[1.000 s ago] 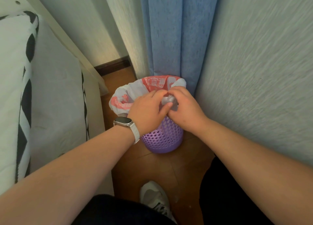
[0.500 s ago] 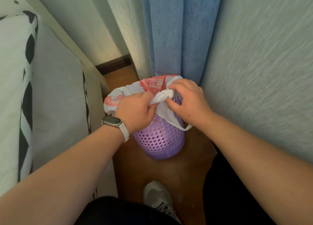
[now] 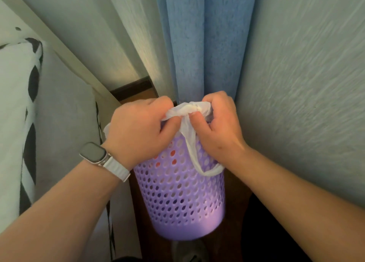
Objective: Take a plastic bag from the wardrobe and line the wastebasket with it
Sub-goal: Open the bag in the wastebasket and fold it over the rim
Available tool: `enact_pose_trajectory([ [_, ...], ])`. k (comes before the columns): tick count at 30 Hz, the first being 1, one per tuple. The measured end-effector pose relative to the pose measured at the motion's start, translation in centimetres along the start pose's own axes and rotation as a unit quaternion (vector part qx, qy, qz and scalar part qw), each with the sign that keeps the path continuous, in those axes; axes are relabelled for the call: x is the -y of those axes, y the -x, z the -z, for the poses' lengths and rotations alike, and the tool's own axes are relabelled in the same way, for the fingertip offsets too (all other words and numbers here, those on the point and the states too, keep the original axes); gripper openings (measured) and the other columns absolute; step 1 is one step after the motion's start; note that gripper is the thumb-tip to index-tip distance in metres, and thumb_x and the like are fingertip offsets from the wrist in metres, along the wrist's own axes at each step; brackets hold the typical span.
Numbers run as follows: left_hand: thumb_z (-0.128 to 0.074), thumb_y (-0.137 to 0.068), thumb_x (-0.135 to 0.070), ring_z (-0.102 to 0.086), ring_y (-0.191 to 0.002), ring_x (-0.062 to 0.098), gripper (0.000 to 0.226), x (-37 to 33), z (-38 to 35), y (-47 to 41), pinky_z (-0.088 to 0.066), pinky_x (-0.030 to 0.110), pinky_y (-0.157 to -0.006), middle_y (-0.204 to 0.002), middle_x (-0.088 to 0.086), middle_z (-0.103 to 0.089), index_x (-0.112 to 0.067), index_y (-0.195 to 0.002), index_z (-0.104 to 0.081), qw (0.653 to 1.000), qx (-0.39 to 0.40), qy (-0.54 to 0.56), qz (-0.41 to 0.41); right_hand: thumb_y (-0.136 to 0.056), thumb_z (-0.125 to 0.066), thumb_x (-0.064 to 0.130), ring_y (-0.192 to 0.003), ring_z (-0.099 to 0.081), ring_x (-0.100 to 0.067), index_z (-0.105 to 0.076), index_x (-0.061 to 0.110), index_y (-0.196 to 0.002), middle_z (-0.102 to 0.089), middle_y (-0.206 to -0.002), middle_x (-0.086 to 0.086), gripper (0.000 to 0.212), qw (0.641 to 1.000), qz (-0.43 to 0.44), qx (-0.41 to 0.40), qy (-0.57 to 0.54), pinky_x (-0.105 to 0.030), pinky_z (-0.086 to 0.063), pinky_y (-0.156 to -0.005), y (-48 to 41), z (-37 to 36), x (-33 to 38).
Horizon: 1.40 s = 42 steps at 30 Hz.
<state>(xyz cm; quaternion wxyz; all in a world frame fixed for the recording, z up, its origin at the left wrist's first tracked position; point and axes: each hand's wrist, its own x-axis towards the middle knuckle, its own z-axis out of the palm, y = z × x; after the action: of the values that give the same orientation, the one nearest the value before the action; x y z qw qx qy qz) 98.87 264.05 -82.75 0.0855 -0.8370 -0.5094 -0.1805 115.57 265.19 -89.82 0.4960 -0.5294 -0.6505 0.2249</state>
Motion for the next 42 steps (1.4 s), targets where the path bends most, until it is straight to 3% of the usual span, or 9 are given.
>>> enact_pose_trajectory([
  [3,-0.050,-0.092,-0.045,-0.061,-0.076,0.022,0.030,-0.2,0.6,-0.4,-0.048,0.040,-0.067,-0.083,0.000,-0.066,-0.018,-0.094,-0.064,0.999,-0.008,0.051,-0.007,-0.083,-0.052,0.043,-0.083,-0.046,-0.021,-0.052,0.017,-0.087,-0.045,-0.087,0.003,0.026,0.999,0.014,-0.027,0.013,-0.041,-0.039,-0.074,-0.4,0.3,0.4],
  [8,-0.055,-0.087,-0.052,-0.058,-0.094,0.021,0.037,-1.6,0.5,-0.2,-0.038,0.041,-0.089,-0.097,-0.003,-0.063,-0.023,-0.108,-0.064,0.997,-0.047,0.043,0.034,-0.081,-0.053,0.044,-0.089,-0.046,-0.018,-0.055,0.017,-0.095,-0.044,-0.093,0.006,0.030,0.998,-0.002,-0.055,0.008,-0.041,-0.039,-0.079,-0.4,0.1,0.9],
  [13,-0.052,-0.093,-0.050,-0.054,-0.087,0.024,0.037,-0.8,-0.4,-0.5,-0.042,0.049,-0.084,-0.093,0.002,-0.060,-0.018,-0.107,-0.065,0.997,-0.044,0.058,0.011,-0.079,-0.053,0.049,-0.093,-0.047,-0.015,-0.054,0.024,-0.100,-0.049,-0.097,0.006,0.033,0.998,-0.038,-0.037,-0.015,-0.043,-0.043,-0.083,-0.3,0.0,1.1],
  [20,-0.052,-0.091,-0.044,-0.051,-0.083,0.023,0.029,0.5,-0.1,-1.2,-0.026,0.033,-0.082,-0.087,-0.001,-0.059,-0.018,-0.092,-0.065,0.996,-0.069,0.040,0.028,-0.080,-0.058,0.050,-0.101,-0.053,-0.014,-0.051,0.040,-0.094,-0.050,-0.102,0.014,0.018,0.994,-0.063,-0.014,-0.092,-0.044,-0.048,-0.088,-0.1,0.1,1.3],
  [25,-0.051,-0.087,-0.048,-0.049,-0.081,0.023,0.033,0.9,0.3,-1.5,-0.028,0.036,-0.080,-0.081,-0.002,-0.054,-0.016,-0.084,-0.060,0.993,-0.081,0.061,0.056,-0.076,-0.062,0.048,-0.128,-0.039,-0.002,-0.053,0.043,-0.097,-0.043,-0.134,0.004,0.024,0.981,-0.130,-0.026,-0.140,-0.016,-0.028,-0.109,0.0,-0.1,1.0],
  [30,-0.058,-0.083,-0.039,-0.048,-0.077,0.022,0.025,0.4,-0.1,-1.5,-0.033,0.041,-0.077,-0.076,-0.002,-0.053,-0.015,-0.078,-0.057,0.988,-0.098,0.076,0.087,-0.072,-0.057,0.053,-0.135,-0.031,-0.004,-0.046,0.043,-0.096,-0.034,-0.145,-0.001,0.029,0.970,-0.176,-0.053,-0.158,0.000,-0.019,-0.102,0.2,-0.5,1.5],
  [35,-0.056,-0.081,-0.035,-0.043,-0.077,0.021,0.021,-0.7,-0.2,-1.4,-0.027,0.034,-0.078,-0.078,-0.005,-0.044,-0.014,-0.078,-0.053,0.977,-0.146,0.061,0.142,-0.072,-0.051,0.056,-0.133,-0.035,-0.013,-0.043,0.037,-0.100,-0.037,-0.138,-0.003,0.035,0.971,-0.168,-0.078,-0.154,-0.033,-0.028,-0.113,0.0,-0.8,2.3],
  [38,-0.053,-0.081,-0.037,-0.050,-0.090,0.027,0.024,-1.5,0.1,-1.3,-0.037,0.048,-0.090,-0.090,-0.001,-0.051,-0.015,-0.088,-0.058,0.975,-0.147,0.063,0.153,-0.073,-0.052,0.055,-0.131,-0.036,-0.016,-0.044,0.026,-0.103,-0.039,-0.132,-0.003,0.042,0.974,-0.147,-0.102,-0.137,-0.036,-0.029,-0.112,-0.3,-1.0,2.5],
  [42,-0.055,-0.082,-0.037,-0.042,-0.123,0.031,0.034,-3.0,0.1,-0.9,-0.028,0.062,-0.106,-0.128,0.009,-0.054,-0.017,-0.109,-0.062,0.972,-0.158,0.046,0.166,-0.074,-0.052,0.053,-0.122,-0.040,-0.019,-0.042,0.023,-0.101,-0.040,-0.121,0.001,0.042,0.977,-0.125,-0.126,-0.121,-0.040,-0.032,-0.108,-0.4,-1.6,3.3],
])
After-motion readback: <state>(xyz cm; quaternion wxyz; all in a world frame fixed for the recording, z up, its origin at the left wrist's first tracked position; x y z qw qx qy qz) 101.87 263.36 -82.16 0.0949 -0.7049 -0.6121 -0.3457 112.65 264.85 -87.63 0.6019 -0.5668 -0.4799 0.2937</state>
